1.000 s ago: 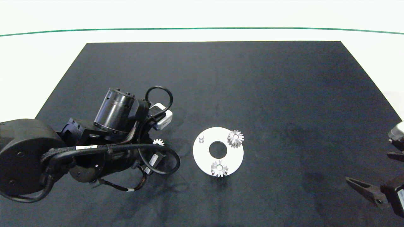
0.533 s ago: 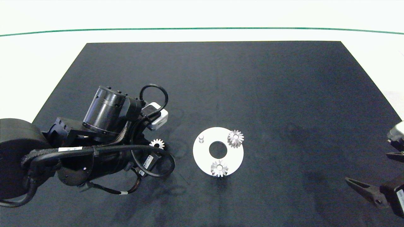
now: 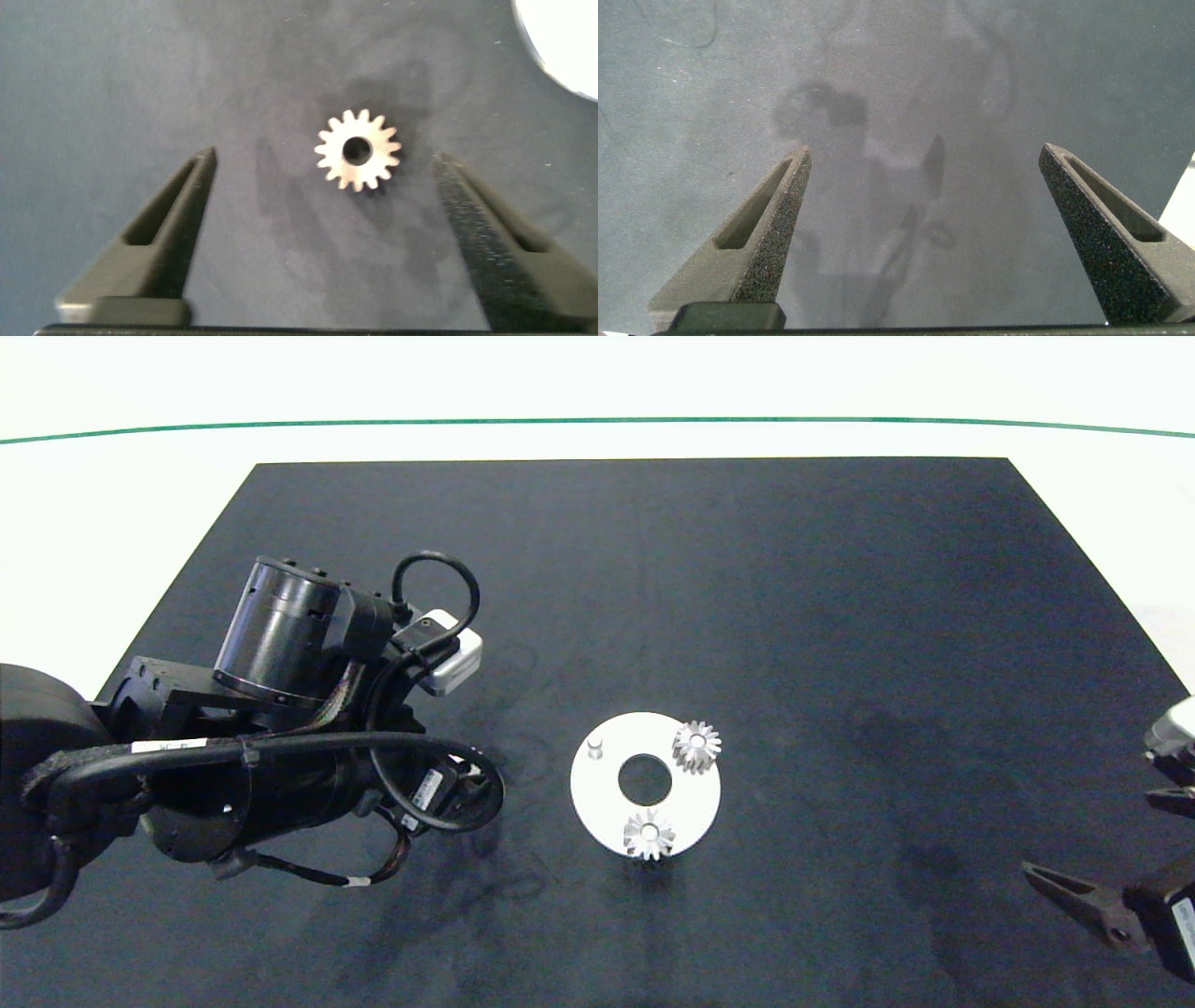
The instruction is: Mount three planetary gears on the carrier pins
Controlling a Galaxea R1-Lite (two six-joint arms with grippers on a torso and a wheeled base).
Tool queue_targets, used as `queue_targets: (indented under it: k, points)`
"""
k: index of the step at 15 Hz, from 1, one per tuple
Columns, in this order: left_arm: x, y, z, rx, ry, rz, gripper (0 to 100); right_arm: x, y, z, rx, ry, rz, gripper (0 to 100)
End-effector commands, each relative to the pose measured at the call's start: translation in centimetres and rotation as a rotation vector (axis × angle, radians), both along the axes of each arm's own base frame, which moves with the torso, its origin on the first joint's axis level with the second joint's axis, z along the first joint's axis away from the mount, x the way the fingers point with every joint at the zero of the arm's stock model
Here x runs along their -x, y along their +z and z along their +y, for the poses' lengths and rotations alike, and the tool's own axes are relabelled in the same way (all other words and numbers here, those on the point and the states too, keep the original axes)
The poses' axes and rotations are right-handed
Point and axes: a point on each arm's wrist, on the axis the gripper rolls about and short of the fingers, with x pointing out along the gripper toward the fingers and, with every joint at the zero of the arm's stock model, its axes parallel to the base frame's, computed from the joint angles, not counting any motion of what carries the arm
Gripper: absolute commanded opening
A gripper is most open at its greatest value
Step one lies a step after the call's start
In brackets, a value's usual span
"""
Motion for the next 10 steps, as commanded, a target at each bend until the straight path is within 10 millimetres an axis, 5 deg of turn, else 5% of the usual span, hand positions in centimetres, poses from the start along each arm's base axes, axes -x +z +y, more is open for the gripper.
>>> queue_targets:
  k: [1,10]
  points:
    - [0.4,-0.2,-0.3,-0.024,-0.013,0.043,100,0.0,0.0,0.0,0.003,0.000,0.002,100]
    - [-0.2,-0.7,-1.4,0.048,-0.083,0.143,100,0.0,0.0,0.0,0.005,-0.002,0.002,100]
